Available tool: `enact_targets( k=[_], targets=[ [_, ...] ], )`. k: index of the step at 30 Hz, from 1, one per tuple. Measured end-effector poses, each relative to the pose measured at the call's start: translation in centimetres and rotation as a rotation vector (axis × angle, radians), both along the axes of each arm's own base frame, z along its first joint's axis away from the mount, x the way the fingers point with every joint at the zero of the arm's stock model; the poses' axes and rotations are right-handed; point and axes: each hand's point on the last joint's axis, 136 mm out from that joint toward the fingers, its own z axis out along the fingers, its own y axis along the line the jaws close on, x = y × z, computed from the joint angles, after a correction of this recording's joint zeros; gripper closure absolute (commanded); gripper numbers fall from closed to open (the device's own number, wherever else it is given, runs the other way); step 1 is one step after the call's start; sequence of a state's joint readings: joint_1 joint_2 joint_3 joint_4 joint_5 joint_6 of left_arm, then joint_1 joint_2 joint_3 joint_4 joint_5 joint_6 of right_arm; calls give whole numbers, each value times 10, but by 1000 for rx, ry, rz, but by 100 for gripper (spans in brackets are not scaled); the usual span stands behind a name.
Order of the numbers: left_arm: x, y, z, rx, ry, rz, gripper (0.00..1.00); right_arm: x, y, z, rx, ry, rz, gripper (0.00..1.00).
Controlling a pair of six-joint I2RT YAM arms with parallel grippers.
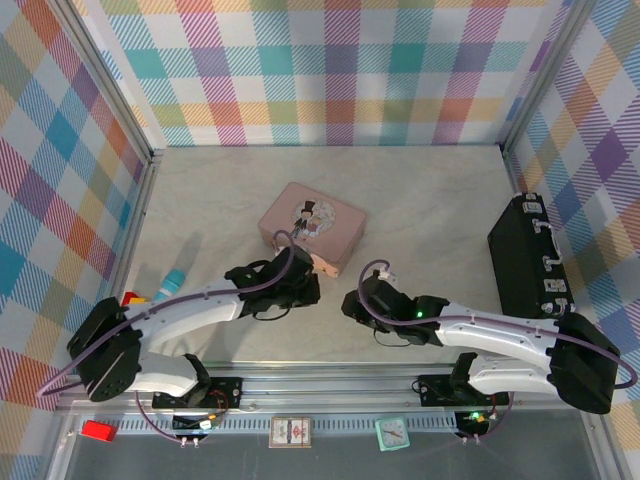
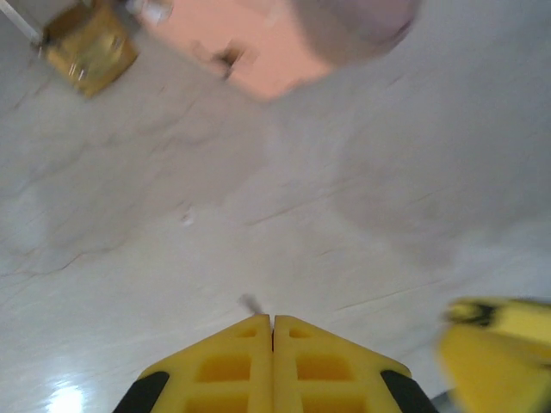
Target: Unlock the padlock with the key
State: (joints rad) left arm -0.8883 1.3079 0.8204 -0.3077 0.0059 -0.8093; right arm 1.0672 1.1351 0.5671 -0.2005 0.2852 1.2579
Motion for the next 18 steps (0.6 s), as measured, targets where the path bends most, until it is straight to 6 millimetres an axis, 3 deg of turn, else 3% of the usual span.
enact_targets(
  k=[5,9,18],
  targets=[
    [15,-16,35,-180,-47,90,100,9,18,14,169,3,-55,51],
    [21,-20,46,-241,-58,131,100,17,28,30,291,-4,-93,53],
    [26,-19,61,-290,-91,166,100,31,23,42,510,21,-210,56]
  ],
)
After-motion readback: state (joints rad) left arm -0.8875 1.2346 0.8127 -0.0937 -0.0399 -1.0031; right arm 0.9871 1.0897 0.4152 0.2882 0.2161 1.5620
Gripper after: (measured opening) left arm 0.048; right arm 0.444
